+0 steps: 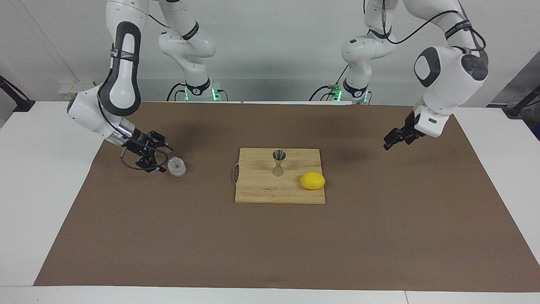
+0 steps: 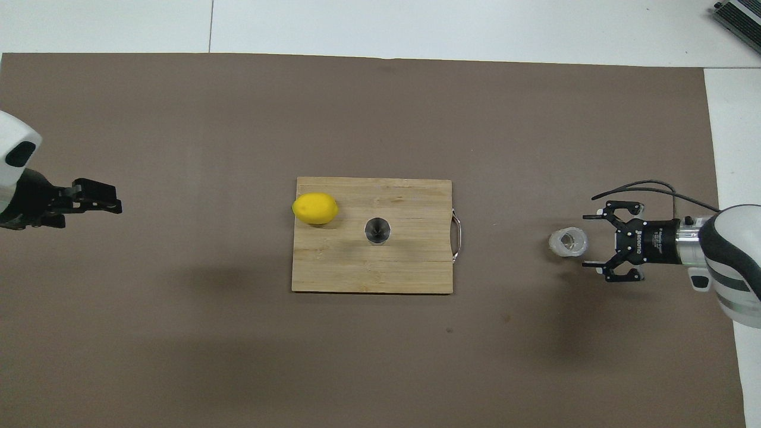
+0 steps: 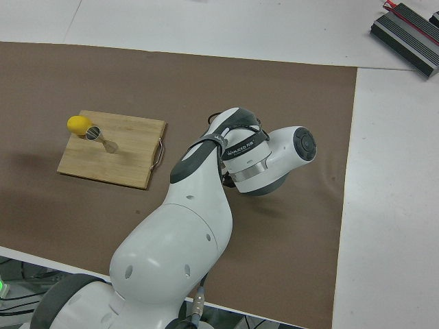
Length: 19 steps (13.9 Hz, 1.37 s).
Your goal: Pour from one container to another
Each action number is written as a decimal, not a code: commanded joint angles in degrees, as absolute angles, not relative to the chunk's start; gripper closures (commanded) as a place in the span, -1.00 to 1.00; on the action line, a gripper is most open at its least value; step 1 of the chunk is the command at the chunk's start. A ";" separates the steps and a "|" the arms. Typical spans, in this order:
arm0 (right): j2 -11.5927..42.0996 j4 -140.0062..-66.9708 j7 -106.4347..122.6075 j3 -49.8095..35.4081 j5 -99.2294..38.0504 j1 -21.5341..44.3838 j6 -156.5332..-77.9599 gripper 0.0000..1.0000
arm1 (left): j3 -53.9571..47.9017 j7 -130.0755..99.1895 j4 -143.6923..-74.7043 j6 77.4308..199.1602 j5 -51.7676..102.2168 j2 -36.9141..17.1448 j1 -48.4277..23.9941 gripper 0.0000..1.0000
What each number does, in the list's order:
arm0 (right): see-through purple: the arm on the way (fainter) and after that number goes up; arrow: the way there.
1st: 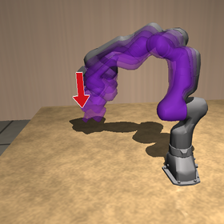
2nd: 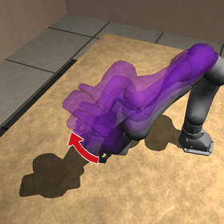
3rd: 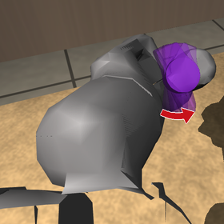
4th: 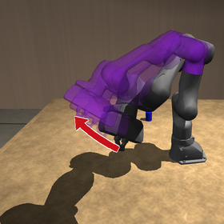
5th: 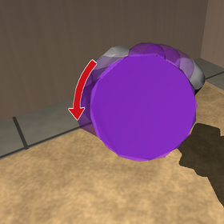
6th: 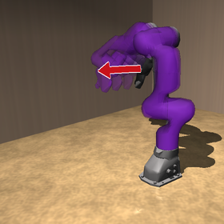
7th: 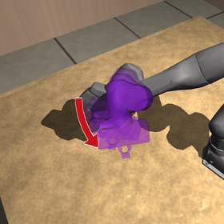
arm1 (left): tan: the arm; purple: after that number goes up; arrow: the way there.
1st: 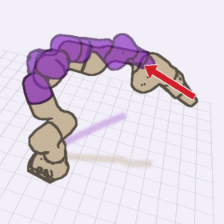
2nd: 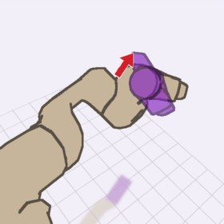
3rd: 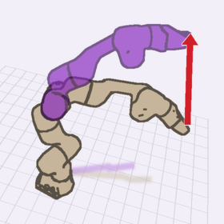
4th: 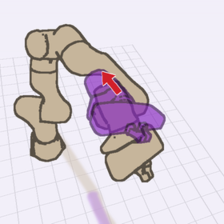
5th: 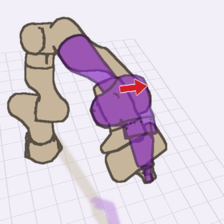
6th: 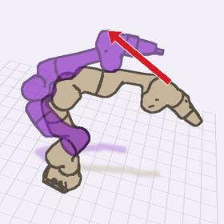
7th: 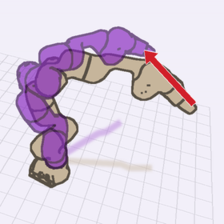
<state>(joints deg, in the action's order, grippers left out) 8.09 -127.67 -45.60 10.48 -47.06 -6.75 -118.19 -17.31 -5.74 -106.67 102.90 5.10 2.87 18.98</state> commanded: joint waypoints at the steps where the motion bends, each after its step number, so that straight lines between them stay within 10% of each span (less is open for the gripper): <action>1: 10.01 -128.14 -41.84 10.63 -50.53 -7.47 -119.09 -1.00 | -16.53 -0.45 -102.50 98.80 3.43 3.08 19.60 -1.00; 11: 11.95 -128.76 -40.08 10.90 -56.86 -7.30 -118.21 -1.00 | -1.51 0.97 -91.15 90.88 1.14 2.11 0.55 -1.00; 19: 11.87 -130.25 -39.99 10.81 -59.76 -6.50 -118.39 -1.00 | -3.07 5.71 -92.10 87.10 1.49 4.38 1.05 -1.00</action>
<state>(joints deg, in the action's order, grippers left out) 12.11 -129.32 -42.14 10.80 -57.56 -6.70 -118.13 -2.93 3.90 -92.14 88.96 2.50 3.01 1.56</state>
